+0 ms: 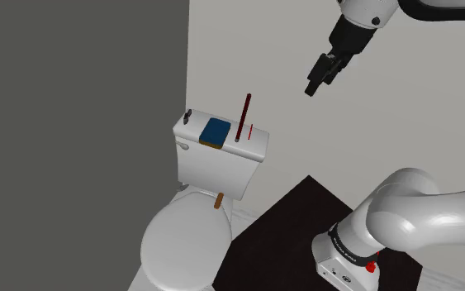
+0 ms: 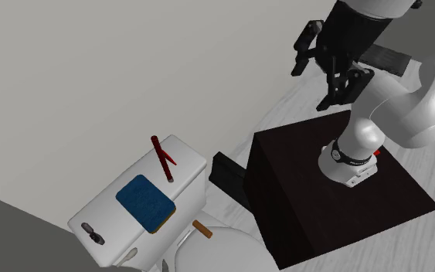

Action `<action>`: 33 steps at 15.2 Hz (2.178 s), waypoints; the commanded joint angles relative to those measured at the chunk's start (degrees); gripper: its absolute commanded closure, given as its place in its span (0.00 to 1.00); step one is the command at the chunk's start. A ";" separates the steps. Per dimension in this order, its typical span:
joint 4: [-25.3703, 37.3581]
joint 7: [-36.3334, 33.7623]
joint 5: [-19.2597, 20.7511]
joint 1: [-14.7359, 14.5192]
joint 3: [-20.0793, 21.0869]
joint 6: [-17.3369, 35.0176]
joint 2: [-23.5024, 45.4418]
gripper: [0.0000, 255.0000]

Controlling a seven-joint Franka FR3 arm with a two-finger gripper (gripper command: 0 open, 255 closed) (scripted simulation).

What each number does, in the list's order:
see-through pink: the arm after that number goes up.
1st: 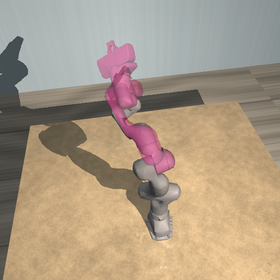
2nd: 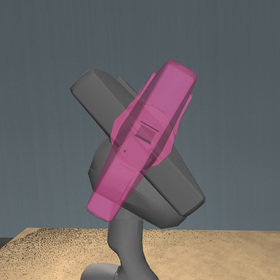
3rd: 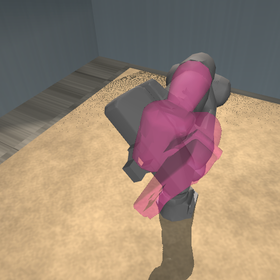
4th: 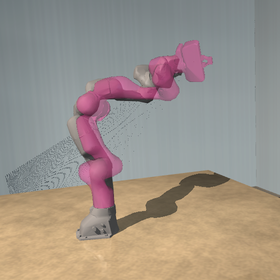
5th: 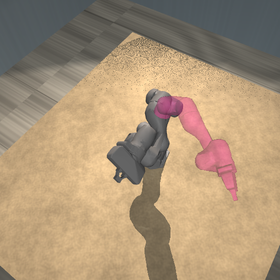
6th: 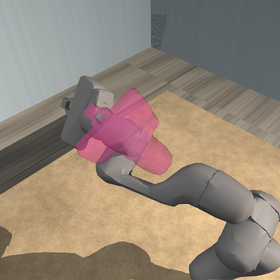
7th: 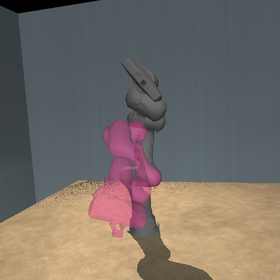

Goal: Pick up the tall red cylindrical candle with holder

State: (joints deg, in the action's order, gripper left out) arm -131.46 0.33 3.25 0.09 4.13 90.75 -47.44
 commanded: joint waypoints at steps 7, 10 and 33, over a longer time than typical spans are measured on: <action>2.76 3.11 1.22 1.28 -3.48 6.93 11.69 0.00; 5.13 4.66 1.47 1.77 -5.08 9.82 17.95 0.00; 46.36 17.09 -4.90 7.12 -11.50 13.60 71.81 0.00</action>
State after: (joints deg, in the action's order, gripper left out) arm -88.18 17.07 -1.20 6.86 -7.41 104.71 21.23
